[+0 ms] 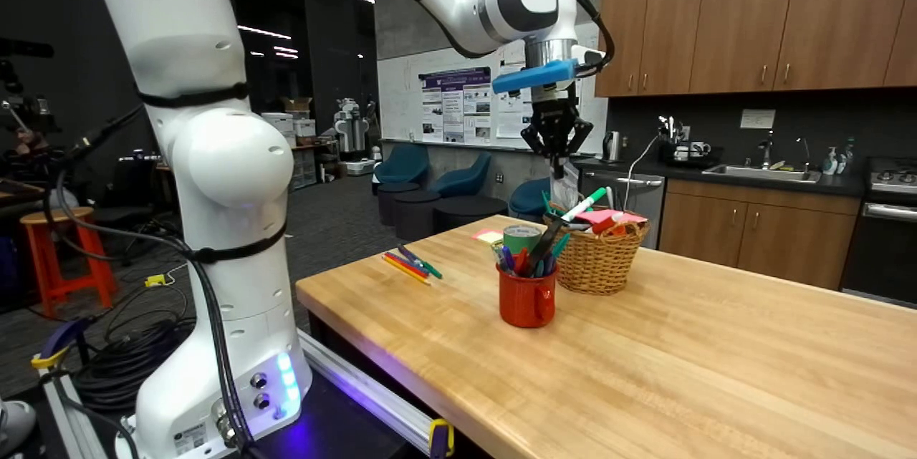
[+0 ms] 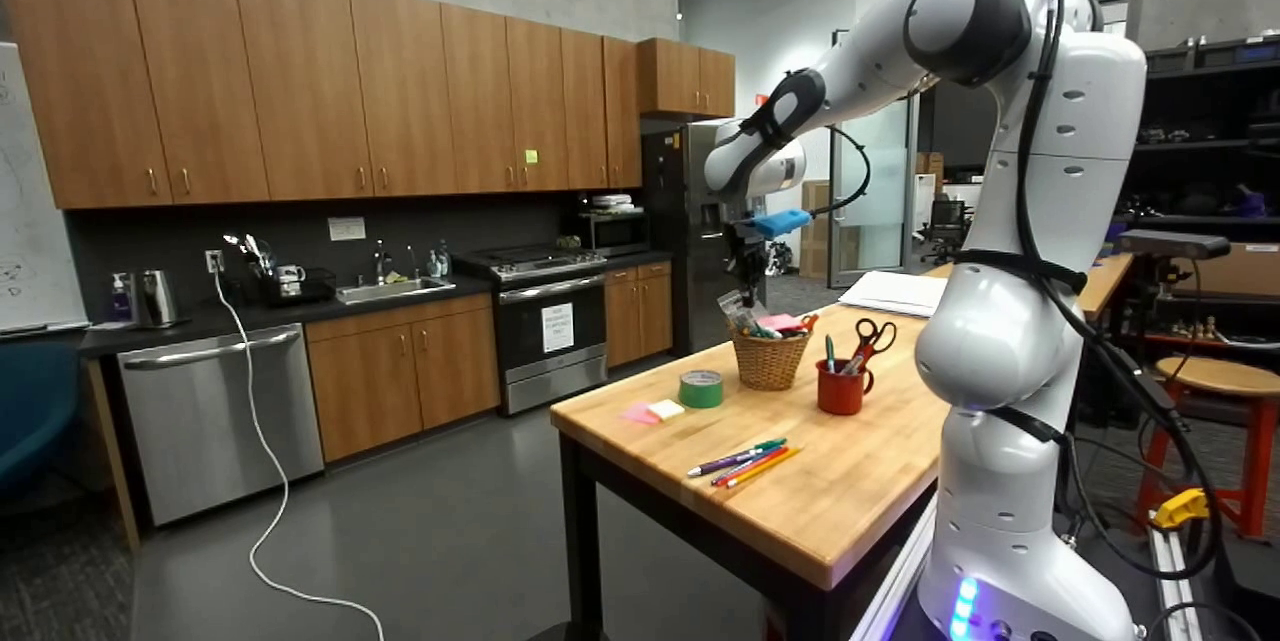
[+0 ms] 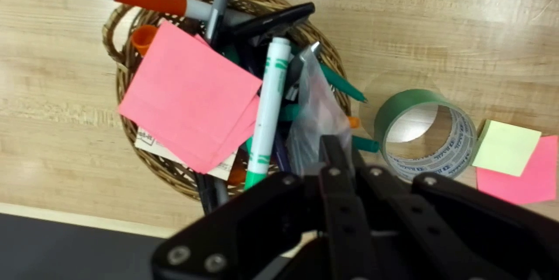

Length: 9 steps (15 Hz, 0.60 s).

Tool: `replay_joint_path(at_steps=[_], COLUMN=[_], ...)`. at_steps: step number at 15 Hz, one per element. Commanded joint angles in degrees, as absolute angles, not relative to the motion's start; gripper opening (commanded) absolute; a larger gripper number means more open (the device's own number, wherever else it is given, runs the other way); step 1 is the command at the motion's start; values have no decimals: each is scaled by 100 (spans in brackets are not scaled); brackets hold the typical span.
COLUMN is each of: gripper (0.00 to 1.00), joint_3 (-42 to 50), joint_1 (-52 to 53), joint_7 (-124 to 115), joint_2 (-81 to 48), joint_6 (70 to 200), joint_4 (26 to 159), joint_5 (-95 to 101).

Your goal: Pick up the zip lock bag and put it into the weaved basket

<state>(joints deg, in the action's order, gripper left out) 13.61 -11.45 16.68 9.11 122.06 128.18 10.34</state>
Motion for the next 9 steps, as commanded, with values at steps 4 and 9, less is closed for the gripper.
replay_joint_path(at_steps=[4,9], gripper=[1,1], joint_3=[1250,1306], joint_1=[-1157,-1242], joint_7=[1566,1485], joint_2=[612,506], joint_6=[12091,12034], joint_4=[12764,12874], joint_5=[1376,1530])
